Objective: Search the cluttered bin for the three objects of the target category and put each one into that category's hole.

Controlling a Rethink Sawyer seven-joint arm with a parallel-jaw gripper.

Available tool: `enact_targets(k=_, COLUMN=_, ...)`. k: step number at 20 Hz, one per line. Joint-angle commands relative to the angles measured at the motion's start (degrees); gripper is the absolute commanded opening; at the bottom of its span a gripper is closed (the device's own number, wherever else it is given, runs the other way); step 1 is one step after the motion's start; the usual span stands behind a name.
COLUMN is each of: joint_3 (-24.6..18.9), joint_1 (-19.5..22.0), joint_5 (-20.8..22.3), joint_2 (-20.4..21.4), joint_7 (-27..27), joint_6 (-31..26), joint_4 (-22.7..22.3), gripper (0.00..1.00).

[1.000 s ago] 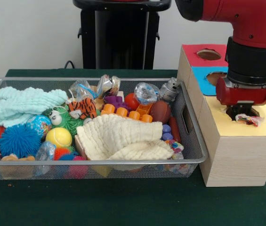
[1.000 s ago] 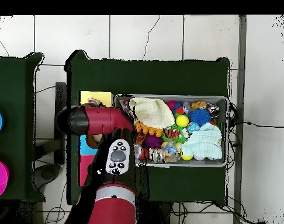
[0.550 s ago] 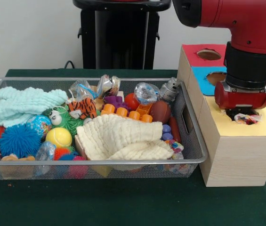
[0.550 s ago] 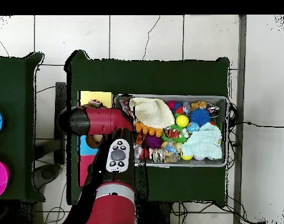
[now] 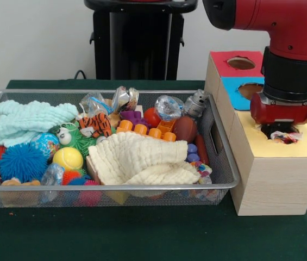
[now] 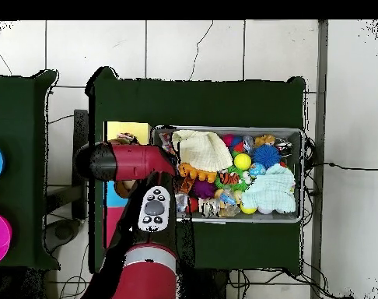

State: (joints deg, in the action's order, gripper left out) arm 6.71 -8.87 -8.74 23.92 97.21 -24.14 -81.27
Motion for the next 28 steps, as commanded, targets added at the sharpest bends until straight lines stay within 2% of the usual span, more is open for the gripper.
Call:
enact_targets(k=1, joint_3=-0.29, joint_1=0.51, joint_5=-2.33, joint_2=0.60, joint_7=12.18, joint_6=-8.95, joint_4=-0.46, gripper=0.00)
enact_targets(k=9, joint_3=0.20, joint_1=0.90, joint_5=-1.65, joint_2=3.89, joint_7=10.64, joint_6=-13.29, joint_4=-0.69, gripper=0.00)
enact_targets(k=22, joint_3=-1.68, joint_1=2.39, joint_5=-2.39, joint_2=5.02, joint_7=9.62, joint_6=-17.12, joint_4=1.94, gripper=0.00)
enact_targets(k=28, joint_3=-1.48, joint_1=2.36, joint_5=-2.59, joint_2=4.75, joint_7=10.18, joint_6=-21.02, joint_4=3.96, gripper=0.00)
